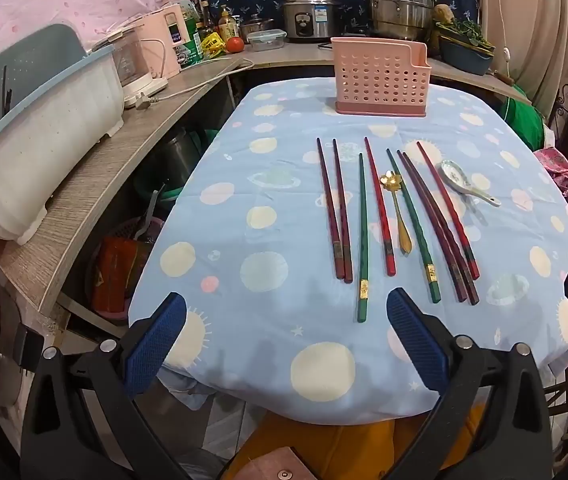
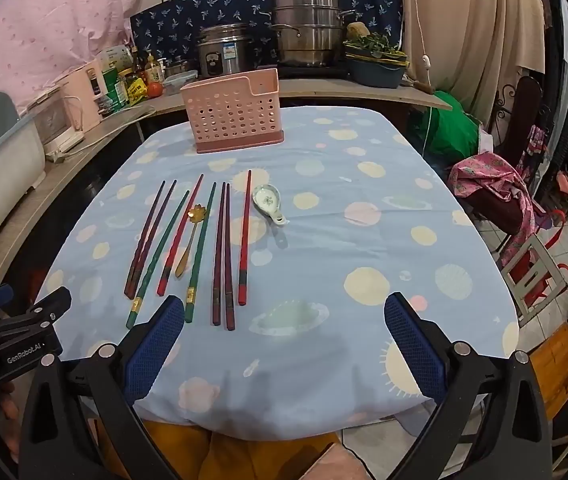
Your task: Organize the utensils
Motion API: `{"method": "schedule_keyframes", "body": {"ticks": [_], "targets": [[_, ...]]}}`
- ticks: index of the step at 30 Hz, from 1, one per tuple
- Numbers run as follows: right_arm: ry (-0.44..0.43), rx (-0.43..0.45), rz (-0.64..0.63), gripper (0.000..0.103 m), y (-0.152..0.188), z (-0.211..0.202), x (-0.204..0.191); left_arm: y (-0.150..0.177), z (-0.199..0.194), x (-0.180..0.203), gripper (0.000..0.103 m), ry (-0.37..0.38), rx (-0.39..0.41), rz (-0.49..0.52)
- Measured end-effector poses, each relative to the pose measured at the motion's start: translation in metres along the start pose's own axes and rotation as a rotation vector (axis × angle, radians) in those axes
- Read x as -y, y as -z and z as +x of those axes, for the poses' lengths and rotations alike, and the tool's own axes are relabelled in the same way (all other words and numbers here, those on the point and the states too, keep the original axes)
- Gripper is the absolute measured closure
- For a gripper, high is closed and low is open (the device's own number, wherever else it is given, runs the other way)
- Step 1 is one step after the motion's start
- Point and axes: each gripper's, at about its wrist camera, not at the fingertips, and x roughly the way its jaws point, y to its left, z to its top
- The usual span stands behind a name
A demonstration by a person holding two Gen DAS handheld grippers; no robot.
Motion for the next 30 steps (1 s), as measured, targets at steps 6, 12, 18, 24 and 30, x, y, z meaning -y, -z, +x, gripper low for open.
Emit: {"method": "schedule_keyframes", "body": {"ticks": [6,12,18,24,30], "targets": [[0.001,-0.002,0.002,0.007,0.001,-0.001,-0.001,-0.006,-0.004,-0.001,0.007,0.0,-0.01,0.002],[-0.001,0.0,0.001,0.007,0.002,-0.002,-0.002,-0.002,-0.004,0.002,0.007,-0.007,-0.001,0.011],[0.0,0.0,0.001,0.007,0.004,-0.002,-0.003,-0.002,-0.005,-0.002,0.007,-0.007,-0.006,0.011],[-0.001,0.0,0.0,0.007,0.005,-0.002,-0.004,0.004,-0.002,0.001,0.007,-0.01,-0.006,0.018],[-0.001,0.0,-0.002,0.007,0.005,-0.003,-0.004,0.006,-0.001,0.001,0.007,-0.014,-0.005,0.018]]}}
